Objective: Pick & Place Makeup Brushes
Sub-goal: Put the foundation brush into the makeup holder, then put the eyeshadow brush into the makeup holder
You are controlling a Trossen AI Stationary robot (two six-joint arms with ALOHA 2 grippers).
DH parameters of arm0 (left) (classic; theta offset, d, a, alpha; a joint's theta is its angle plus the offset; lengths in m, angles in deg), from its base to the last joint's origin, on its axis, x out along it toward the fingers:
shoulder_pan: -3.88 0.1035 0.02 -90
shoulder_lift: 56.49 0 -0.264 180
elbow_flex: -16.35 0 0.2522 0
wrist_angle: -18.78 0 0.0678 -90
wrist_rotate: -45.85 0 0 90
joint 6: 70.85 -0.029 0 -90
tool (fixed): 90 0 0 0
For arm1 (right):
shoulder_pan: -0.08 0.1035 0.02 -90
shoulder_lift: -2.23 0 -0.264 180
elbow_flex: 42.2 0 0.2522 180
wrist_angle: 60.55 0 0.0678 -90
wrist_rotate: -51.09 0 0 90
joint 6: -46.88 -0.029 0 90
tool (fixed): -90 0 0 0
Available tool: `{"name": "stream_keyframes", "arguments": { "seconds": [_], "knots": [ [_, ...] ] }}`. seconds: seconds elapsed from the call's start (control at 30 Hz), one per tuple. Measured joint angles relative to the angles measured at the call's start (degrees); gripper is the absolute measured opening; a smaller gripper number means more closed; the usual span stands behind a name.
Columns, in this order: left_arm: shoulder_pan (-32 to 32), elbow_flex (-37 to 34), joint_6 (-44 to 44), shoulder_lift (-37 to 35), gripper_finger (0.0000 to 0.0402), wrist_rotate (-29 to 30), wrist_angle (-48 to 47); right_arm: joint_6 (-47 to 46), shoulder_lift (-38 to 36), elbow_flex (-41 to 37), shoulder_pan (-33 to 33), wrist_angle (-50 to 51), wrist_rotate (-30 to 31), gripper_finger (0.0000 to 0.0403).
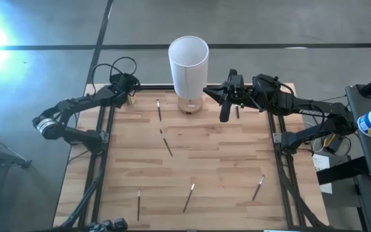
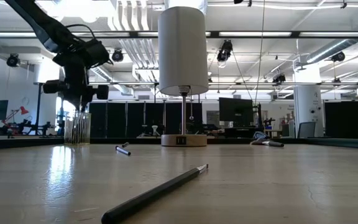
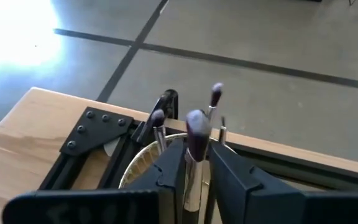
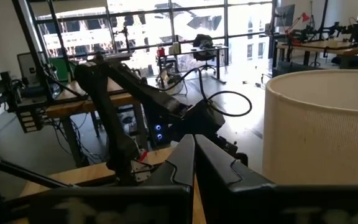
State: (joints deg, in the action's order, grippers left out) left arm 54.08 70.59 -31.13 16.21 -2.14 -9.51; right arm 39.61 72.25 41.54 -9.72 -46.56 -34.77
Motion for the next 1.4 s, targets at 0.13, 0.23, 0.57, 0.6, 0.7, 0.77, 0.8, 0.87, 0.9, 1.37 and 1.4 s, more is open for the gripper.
{"name": "stream_keyframes", "arguments": {
  "seconds": [0.13, 0.23, 0.57, 0.6, 0.7, 0.77, 0.8, 0.87, 0.9, 1.37, 1.4],
  "knots": [
    [0.0, 1.4, -0.8, -1.1, 0.0071, -2.3, -2.1, 0.0, 0.0, 0.0, 0.0, 0.0, 0.0, 0.0008],
    [-0.2, 3.2, -1.1, -3.0, 0.0072, -3.9, -5.5, 0.0, 0.0, 0.0, 0.0, 0.8, 0.0, 0.0008],
    [-9.9, 7.1, -2.9, -13.1, 0.0017, -7.0, -14.3, 1.5, -0.2, -0.2, 0.0, 14.7, 2.3, 0.0008],
    [-11.8, 7.1, -2.3, -13.8, 0.0009, -7.0, -14.9, 1.7, -0.2, -0.7, 0.0, 15.2, 2.4, 0.0008],
    [-18.1, 7.1, 0.1, -14.9, 0.0003, -6.9, -16.3, 1.8, -0.6, -3.3, 0.0, 15.2, 2.4, 0.0008],
    [-22.6, 7.1, 2.4, -14.8, 0.0002, -6.4, -16.9, 1.7, -1.3, -6.2, -0.2, 13.7, 2.3, 0.0008],
    [-24.6, 7.1, 3.8, -14.5, 0.0001, -6.2, -17.1, 1.4, -1.8, -7.9, -0.4, 12.6, 2.3, 0.0008],
    [-28.8, 7.1, 7.5, -13.3, 0.0001, -5.9, -17.8, 0.0, -3.0, -11.3, -1.0, 10.3, 2.2, 0.0008],
    [-30.5, 7.1, 9.5, -12.6, 0.0001, -5.9, -18.3, -0.9, -3.8, -13.1, -1.4, 9.1, 2.0, 0.0008],
    [-40.5, 7.1, 31.9, 3.2, 0.0, -12.2, -21.1, -3.3, -16.9, -24.5, -4.0, 7.0, 1.6, 0.0008],
    [-39.4, 7.1, 31.9, 4.3, 0.0, -12.2, -21.1, -3.3, -17.4, -24.6, -4.0, 7.3, 1.7, 0.0008]
  ]
}}
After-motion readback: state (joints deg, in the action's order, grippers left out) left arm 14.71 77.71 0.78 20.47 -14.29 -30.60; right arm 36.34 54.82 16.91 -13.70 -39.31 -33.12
